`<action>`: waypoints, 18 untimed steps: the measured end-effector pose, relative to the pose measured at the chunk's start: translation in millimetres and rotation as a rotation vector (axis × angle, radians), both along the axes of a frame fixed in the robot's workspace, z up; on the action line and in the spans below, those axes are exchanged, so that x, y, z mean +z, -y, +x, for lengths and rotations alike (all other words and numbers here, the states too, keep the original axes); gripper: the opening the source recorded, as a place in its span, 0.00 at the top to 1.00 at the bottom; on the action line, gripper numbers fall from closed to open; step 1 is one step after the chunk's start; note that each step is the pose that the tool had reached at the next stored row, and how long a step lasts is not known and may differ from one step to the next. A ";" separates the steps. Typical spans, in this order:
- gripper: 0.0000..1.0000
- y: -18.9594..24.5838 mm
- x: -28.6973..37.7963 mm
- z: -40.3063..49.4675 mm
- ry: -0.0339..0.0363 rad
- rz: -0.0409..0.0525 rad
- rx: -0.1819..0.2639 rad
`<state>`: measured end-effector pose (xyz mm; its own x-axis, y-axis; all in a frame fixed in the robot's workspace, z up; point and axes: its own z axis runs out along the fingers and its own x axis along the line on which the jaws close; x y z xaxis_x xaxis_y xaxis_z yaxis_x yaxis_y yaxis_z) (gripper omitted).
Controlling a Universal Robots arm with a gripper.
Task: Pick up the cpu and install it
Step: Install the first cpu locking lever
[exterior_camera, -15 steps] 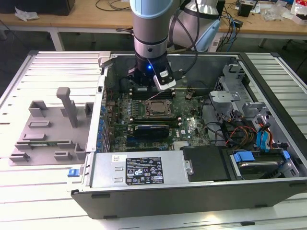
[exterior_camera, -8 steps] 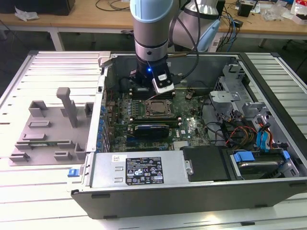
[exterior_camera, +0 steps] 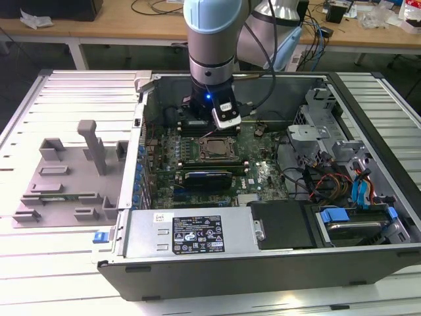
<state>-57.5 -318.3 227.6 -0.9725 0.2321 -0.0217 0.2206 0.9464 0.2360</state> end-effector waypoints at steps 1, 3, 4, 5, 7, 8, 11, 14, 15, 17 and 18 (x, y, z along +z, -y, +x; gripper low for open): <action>0.89 -0.3 -0.5 0.5 0.0000 0.0002 -0.002; 0.89 -0.4 -3.1 2.9 0.0000 0.0000 -0.014; 0.89 -0.5 -4.1 3.7 0.0000 0.0001 -0.021; 0.89 -0.5 -5.6 4.2 0.0000 0.0001 -0.037; 0.89 -0.5 -8.2 5.1 -0.0001 0.0000 -0.084; 0.89 -0.5 -9.2 5.1 0.0000 0.0001 -0.106; 0.89 -1.3 -10.7 5.2 0.0000 0.0001 -0.148; 0.89 -4.1 -11.6 5.2 -0.0001 0.0000 -0.166; 0.89 -5.5 -11.8 5.1 -0.0001 0.0000 -0.169; 0.89 -9.0 -12.2 5.2 0.0000 0.0000 -0.174; 0.89 -10.5 -12.3 5.2 0.0000 0.0000 -0.176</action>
